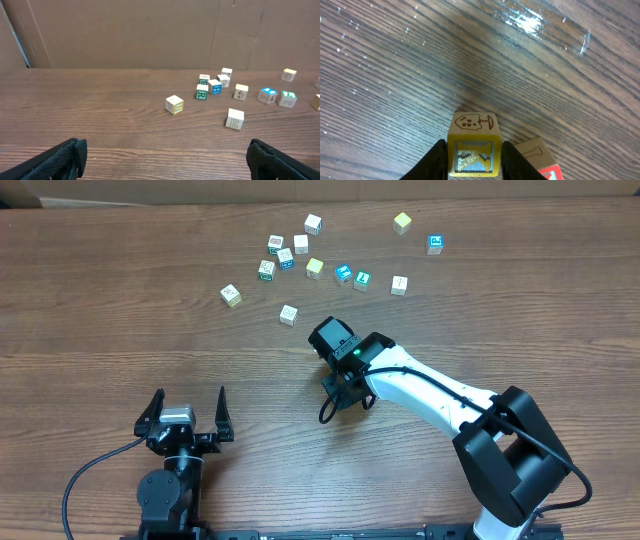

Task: Form a circle
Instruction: 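Hold the yellow block low beside the butterfly block, adjusting position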

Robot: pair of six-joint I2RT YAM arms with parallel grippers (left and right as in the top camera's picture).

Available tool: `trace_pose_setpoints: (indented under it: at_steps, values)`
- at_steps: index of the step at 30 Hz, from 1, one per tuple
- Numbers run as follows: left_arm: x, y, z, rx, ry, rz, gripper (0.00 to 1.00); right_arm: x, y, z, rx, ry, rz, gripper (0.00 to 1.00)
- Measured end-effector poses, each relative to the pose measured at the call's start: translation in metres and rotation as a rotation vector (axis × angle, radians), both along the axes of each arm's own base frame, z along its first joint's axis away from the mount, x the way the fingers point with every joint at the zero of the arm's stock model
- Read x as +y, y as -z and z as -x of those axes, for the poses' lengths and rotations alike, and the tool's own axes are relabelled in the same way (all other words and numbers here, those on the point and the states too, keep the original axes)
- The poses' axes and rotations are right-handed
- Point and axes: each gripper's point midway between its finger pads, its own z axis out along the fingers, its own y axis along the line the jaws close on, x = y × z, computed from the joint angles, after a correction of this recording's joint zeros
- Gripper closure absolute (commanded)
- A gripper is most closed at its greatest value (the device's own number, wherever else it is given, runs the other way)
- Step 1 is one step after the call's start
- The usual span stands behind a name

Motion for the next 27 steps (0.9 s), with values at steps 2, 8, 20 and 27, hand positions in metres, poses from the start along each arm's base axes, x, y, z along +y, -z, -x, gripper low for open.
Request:
trace_pose_setpoints:
  at_steps: [2,8,20,27]
  values:
    - [0.0000,0.0000,0.0000,0.000,0.000,0.000,0.00,-0.0010,0.0001,0.0006,0.002,-0.002,0.005,0.69]
    - [0.0000,0.0000,0.0000,0.000,0.000,0.000,0.00,-0.0035,0.0006,0.0030,0.011,-0.005,0.016,0.68]
    - [0.0000,0.0001,0.0000,0.000,0.000,0.000,0.01,-0.0036,0.0006,0.0032,0.010,-0.054,0.024,0.51]
    - [0.0000,0.0000,0.0000,0.000,0.000,0.000,0.00,0.0011,-0.0004,-0.0024,-0.013,-0.057,0.006,0.60]
